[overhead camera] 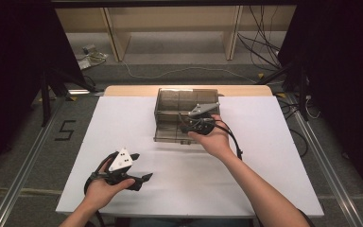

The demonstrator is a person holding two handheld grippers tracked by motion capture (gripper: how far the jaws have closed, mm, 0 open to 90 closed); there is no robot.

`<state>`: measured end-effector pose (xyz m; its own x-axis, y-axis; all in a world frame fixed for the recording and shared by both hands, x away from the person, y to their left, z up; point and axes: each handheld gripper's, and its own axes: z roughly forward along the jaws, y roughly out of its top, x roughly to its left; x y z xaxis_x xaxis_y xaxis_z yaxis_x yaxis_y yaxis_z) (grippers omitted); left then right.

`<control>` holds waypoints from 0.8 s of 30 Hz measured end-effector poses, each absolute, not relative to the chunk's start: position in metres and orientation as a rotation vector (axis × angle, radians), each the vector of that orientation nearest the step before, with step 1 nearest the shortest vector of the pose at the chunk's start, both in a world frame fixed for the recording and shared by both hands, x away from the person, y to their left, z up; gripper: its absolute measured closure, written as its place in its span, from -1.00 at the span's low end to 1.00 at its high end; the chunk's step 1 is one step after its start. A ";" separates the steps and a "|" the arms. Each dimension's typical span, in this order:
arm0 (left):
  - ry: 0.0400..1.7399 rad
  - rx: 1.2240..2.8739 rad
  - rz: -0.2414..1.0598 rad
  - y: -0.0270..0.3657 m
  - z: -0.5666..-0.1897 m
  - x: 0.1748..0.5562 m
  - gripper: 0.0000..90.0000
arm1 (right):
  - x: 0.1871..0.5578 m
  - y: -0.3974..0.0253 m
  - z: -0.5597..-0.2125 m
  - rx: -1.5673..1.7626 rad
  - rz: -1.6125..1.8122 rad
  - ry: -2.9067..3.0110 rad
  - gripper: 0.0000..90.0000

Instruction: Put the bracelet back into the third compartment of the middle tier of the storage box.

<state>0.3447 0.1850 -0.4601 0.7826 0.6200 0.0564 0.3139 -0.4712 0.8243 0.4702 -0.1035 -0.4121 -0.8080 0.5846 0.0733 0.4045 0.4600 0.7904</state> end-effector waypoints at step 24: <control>0.692 2.093 0.438 0.185 -0.460 0.345 -0.64 | 0.473 -0.101 -0.417 0.857 1.250 2.517 0.97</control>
